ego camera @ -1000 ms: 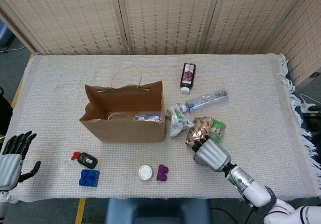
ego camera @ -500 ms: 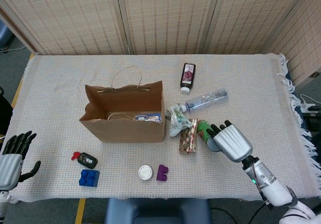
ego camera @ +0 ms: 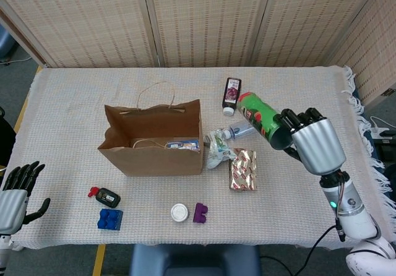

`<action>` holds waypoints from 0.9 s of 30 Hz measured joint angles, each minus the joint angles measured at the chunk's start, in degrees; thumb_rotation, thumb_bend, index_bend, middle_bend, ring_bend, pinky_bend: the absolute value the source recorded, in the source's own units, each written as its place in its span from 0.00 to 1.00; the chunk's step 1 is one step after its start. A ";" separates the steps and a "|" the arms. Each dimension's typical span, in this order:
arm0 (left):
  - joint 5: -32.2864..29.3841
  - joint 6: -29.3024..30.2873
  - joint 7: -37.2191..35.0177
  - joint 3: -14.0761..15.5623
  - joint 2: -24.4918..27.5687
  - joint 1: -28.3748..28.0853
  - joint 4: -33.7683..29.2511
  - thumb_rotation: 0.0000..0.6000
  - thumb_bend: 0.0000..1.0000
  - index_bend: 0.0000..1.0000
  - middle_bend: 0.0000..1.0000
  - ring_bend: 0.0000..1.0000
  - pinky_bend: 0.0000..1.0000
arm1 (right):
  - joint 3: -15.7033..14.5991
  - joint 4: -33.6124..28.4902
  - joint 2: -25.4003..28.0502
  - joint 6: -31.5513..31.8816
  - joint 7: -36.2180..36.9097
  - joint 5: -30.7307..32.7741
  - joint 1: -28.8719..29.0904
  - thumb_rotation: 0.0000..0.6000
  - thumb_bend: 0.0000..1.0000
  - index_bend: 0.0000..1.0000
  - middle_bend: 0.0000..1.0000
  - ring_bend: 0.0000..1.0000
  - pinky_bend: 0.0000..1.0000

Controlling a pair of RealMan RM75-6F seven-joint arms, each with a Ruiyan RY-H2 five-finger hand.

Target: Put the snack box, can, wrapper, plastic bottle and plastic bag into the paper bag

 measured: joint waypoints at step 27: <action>0.02 -0.15 -0.64 0.02 0.12 -0.05 0.13 1.00 0.37 0.07 0.00 0.00 0.00 | 11.16 -3.37 -21.46 -5.85 -9.57 6.99 16.66 1.00 0.24 0.86 0.76 0.62 0.52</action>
